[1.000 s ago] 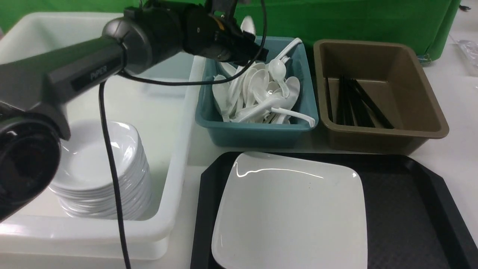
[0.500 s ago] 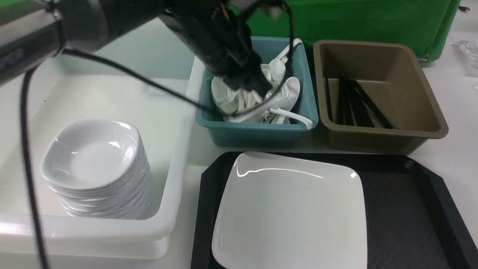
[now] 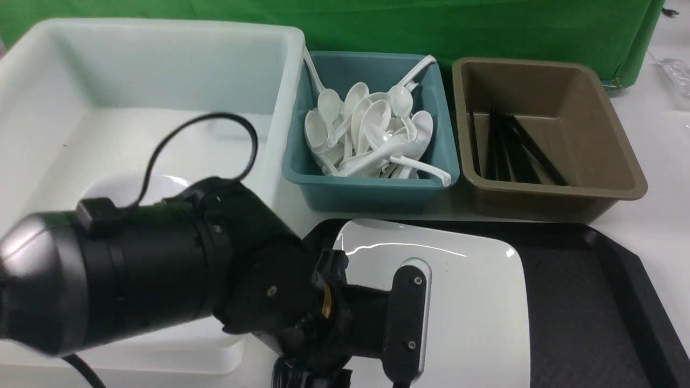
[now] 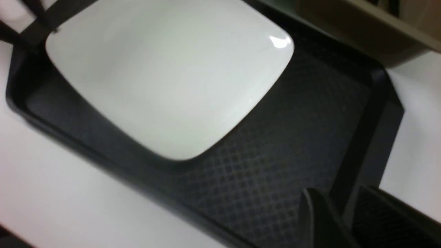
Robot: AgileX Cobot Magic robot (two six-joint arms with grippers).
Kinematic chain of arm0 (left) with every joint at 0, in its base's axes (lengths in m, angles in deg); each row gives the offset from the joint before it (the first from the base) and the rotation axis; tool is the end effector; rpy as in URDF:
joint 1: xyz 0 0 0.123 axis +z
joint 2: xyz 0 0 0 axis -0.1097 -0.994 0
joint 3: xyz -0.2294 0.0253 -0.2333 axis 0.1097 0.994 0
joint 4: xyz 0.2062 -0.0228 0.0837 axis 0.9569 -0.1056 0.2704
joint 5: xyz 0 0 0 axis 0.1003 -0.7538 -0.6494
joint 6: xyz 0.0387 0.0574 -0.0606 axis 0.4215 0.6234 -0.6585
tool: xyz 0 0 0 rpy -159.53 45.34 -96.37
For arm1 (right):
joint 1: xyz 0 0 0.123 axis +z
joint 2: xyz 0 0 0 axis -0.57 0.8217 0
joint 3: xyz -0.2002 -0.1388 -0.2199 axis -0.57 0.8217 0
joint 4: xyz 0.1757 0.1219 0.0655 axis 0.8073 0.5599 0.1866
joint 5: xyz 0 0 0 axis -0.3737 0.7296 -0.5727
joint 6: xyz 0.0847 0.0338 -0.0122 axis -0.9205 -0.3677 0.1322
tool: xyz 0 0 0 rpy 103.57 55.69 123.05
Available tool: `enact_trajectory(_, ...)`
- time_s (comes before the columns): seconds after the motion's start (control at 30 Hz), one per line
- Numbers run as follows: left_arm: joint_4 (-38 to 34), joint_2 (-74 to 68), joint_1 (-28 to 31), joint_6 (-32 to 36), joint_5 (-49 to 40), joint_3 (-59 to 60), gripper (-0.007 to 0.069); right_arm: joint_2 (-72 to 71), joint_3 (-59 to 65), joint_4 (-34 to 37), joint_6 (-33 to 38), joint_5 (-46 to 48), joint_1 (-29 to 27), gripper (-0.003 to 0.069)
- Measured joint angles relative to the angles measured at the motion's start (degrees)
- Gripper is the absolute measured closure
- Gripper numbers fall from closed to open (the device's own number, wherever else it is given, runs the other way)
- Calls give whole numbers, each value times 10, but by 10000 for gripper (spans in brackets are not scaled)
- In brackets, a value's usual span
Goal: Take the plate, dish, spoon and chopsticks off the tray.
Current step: Use the left arm to grab a plate from the dinner plate
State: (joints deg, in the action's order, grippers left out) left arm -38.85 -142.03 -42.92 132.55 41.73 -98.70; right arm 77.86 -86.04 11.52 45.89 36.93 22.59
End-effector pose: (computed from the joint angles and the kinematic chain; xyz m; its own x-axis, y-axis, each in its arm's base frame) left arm 0.1876 -0.2120 0.2830 0.2931 0.9375 -0.1878 0.9116 -0.2148 0.3504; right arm 0.0293 -0.0142 0.3570 -0.4398 -0.3818 -0.8129 -0.5702 0.8180 -0.0757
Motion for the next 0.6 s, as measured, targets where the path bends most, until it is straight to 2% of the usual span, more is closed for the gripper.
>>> enact_trajectory(0.07, 25, -19, 0, 9, 21, 10, 202, 0, 0, 5, 0, -1, 0, 463)
enact_trajectory(0.2, 41, -44, 0, 15, 27, 12, 123, 0, 0, 7, 0, -1, 0, 463)
enact_trajectory(0.37, 40, -51, 0, 15, 25, 12, 119, 0, 0, 10, 0, -1, 0, 463)
enact_trajectory(0.6, 44, -52, 0, 74, 25, 30, 173, 0, 0, 11, 0, -1, 0, 463)
